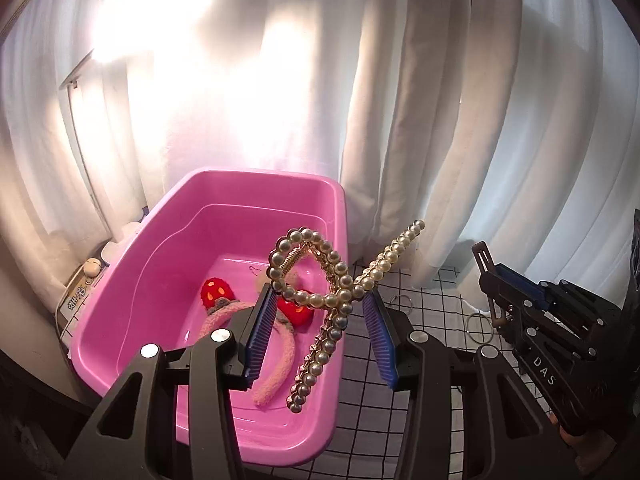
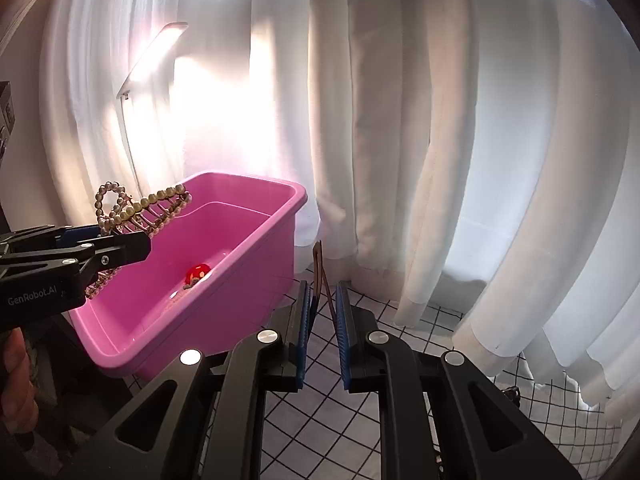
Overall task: Organize jewelry
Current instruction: 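Carry the pearl clip with the left gripper while the right carries the hair pin over the tub, then open the left gripper over the tub while the right drops the hair pin into it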
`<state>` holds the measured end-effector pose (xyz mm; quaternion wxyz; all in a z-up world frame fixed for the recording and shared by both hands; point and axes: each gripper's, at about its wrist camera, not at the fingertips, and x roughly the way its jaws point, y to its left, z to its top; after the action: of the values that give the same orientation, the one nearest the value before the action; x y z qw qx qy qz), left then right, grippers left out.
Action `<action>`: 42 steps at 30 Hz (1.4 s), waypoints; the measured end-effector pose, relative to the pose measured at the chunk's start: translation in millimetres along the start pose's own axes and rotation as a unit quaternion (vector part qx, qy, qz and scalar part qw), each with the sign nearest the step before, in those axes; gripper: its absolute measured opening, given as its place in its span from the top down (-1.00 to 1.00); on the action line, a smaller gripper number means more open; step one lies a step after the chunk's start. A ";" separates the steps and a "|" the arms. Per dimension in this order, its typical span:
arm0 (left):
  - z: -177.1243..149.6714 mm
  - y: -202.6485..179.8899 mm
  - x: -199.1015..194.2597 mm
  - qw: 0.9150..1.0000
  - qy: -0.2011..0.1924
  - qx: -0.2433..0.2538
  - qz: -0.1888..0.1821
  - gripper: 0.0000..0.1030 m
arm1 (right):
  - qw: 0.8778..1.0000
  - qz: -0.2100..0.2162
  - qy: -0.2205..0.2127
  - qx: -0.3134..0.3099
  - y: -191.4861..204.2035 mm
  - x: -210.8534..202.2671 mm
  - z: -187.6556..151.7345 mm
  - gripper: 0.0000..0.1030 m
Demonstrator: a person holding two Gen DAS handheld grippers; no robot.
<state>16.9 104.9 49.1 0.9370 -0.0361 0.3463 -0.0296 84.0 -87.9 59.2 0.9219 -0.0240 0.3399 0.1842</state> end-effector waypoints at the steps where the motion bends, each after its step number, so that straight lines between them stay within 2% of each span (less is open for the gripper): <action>1: 1.0 10.5 0.7 1.000 0.000 -0.006 0.011 0.16 | 1.000 0.008 -0.002 -0.007 9.0 4.4 6.0 0.76; 6: 3.8 63.3 6.2 0.998 0.005 -0.037 0.051 0.16 | 0.998 0.044 0.004 -0.038 51.0 34.2 35.8 0.76; 12: -0.8 104.9 24.4 0.994 0.026 -0.067 0.077 0.16 | 0.995 0.077 0.036 -0.062 89.9 74.8 54.2 0.76; 16: -8.2 120.9 37.7 0.992 0.046 -0.080 0.082 0.16 | 0.991 0.084 0.062 -0.078 108.1 95.6 58.6 0.76; 25: -14.0 137.2 50.0 0.990 0.066 -0.099 0.082 0.14 | 0.987 0.085 0.097 -0.094 127.5 121.6 54.5 0.75; 28: -15.6 140.2 53.6 0.989 0.074 -0.100 0.084 0.13 | 0.986 0.081 0.110 -0.095 128.8 127.6 52.9 0.68; 29: -16.1 140.5 54.4 0.988 0.076 -0.099 0.086 0.13 | 0.986 0.078 0.111 -0.097 129.6 128.7 53.0 0.56; 30: -17.0 141.9 55.1 0.988 0.078 -0.099 0.088 0.10 | 0.986 0.074 0.112 -0.098 130.3 129.4 53.5 0.44; 31: -17.3 142.0 55.4 0.988 0.079 -0.098 0.090 0.07 | 0.987 0.072 0.110 -0.098 130.4 128.8 54.0 0.07; 32: -17.2 141.6 54.9 0.988 0.079 -0.096 0.093 -0.10 | 0.987 0.070 0.106 -0.096 130.2 128.1 54.7 -0.13; 33: -16.4 141.1 52.6 0.988 0.074 -0.094 0.096 -0.48 | 0.988 0.070 0.103 -0.096 129.7 126.8 55.1 -0.15; 35: -13.9 137.9 45.0 0.989 0.054 -0.085 0.105 -0.73 | 0.988 0.064 0.103 -0.098 128.8 125.4 56.6 -0.15; 38: -9.2 133.4 41.1 0.990 0.046 -0.069 0.114 -0.73 | 0.988 0.062 0.105 -0.097 127.9 124.9 57.9 -0.15; 42: -8.5 134.9 39.1 0.990 0.046 -0.076 0.113 -0.73 | 0.989 0.060 0.101 -0.090 125.0 120.5 59.1 -0.15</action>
<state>45.1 235.7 5.5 0.9119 -0.0664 0.3922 0.1009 160.5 77.5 38.2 0.8643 -0.1052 0.4140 0.2654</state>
